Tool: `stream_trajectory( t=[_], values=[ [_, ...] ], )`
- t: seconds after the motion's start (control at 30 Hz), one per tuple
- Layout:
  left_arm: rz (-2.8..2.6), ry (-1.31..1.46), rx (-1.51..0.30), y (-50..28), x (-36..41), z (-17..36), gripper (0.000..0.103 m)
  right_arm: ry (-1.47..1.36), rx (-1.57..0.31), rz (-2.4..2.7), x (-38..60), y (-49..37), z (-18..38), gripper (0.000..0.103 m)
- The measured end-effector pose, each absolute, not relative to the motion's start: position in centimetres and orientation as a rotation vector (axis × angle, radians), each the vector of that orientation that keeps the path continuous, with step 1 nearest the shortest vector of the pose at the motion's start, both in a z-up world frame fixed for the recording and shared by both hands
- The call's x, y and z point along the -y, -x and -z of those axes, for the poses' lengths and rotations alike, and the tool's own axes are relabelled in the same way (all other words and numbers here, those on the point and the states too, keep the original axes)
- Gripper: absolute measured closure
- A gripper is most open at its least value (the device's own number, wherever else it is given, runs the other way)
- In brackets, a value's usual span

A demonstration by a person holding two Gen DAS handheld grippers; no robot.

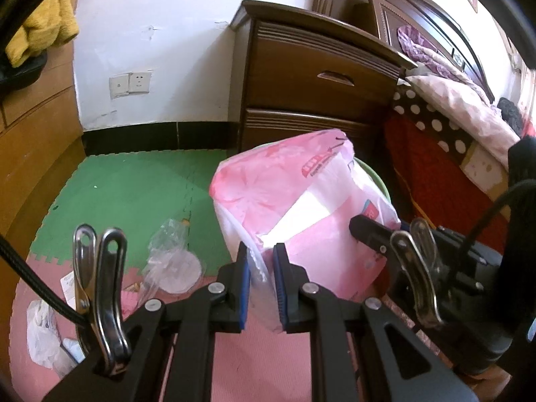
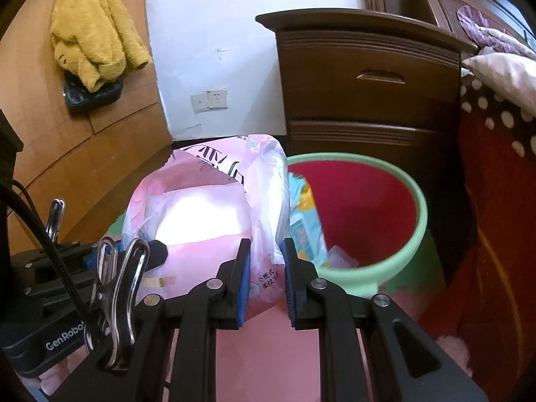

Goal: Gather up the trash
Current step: 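Lift the pad pack and carry it over the red bucket with the right tool, then lower the pad pack into the bucket and open the right tool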

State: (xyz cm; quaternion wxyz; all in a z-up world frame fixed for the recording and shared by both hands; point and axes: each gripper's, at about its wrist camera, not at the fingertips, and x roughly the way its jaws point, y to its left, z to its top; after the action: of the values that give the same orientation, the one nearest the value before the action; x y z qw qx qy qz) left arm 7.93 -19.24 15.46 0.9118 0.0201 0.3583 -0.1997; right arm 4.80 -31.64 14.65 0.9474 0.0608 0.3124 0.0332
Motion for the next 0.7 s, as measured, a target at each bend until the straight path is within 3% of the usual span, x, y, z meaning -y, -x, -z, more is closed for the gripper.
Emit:
stream_trajectory(
  t=[0.7],
  values=[
    [0.469,-0.075,-0.769,-15.1,27.2,-13.6,0.089,-0.243,-0.662,0.118,39.3,-11.1,-11.4,0.085]
  ],
)
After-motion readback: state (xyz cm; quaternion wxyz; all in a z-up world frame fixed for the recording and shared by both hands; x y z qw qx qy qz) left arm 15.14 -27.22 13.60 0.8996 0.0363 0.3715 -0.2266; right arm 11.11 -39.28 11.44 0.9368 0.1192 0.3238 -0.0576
